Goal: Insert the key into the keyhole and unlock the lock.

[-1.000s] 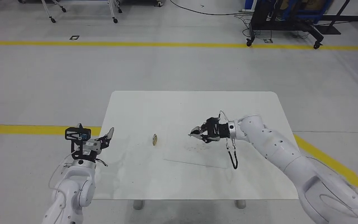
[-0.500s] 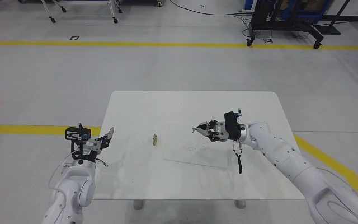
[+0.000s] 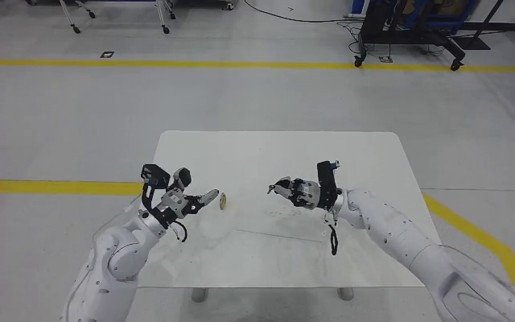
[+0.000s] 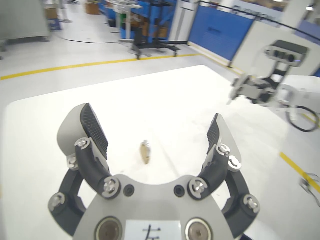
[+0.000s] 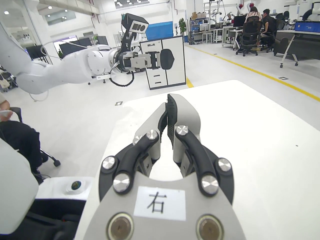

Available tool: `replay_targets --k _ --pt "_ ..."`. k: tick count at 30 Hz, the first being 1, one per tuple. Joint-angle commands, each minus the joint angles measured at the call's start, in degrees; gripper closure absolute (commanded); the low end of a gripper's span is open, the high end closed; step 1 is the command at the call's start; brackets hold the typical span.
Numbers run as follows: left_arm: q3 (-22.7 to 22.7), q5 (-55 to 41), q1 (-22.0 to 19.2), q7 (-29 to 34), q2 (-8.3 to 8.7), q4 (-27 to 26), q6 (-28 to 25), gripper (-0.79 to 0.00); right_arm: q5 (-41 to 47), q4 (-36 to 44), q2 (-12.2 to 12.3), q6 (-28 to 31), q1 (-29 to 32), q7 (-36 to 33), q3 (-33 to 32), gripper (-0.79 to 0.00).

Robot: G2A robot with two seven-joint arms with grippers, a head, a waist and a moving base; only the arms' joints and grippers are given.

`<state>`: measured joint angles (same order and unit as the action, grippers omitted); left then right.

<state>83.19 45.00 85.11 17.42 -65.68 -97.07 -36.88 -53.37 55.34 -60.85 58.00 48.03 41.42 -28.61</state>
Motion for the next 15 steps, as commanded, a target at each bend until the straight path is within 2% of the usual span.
replay_targets --k 1,6,8,10,15 --pt "-2.8 -7.9 -4.6 5.9 -0.1 3.1 -3.2 -0.785 10.1 0.0 -0.1 0.0 0.0 1.4 2.5 0.0" --pt "-6.7 -18.4 -11.8 15.5 -0.28 6.9 -1.9 -0.785 26.6 2.5 0.7 0.0 -1.7 -2.8 8.4 0.0" --pt "-7.5 -19.9 -13.5 18.2 -0.22 7.7 -1.2 -0.785 31.2 3.7 1.4 0.0 -2.5 -5.0 9.9 0.0" --pt "-7.9 -18.0 -14.9 21.5 -0.07 8.1 2.0 -0.785 36.0 6.1 2.1 0.0 -2.8 -6.2 11.1 0.0" --pt "-7.9 -18.0 -14.9 21.5 -0.07 8.1 2.0 -0.785 36.8 6.6 2.2 0.0 -2.8 -6.4 11.2 0.0"
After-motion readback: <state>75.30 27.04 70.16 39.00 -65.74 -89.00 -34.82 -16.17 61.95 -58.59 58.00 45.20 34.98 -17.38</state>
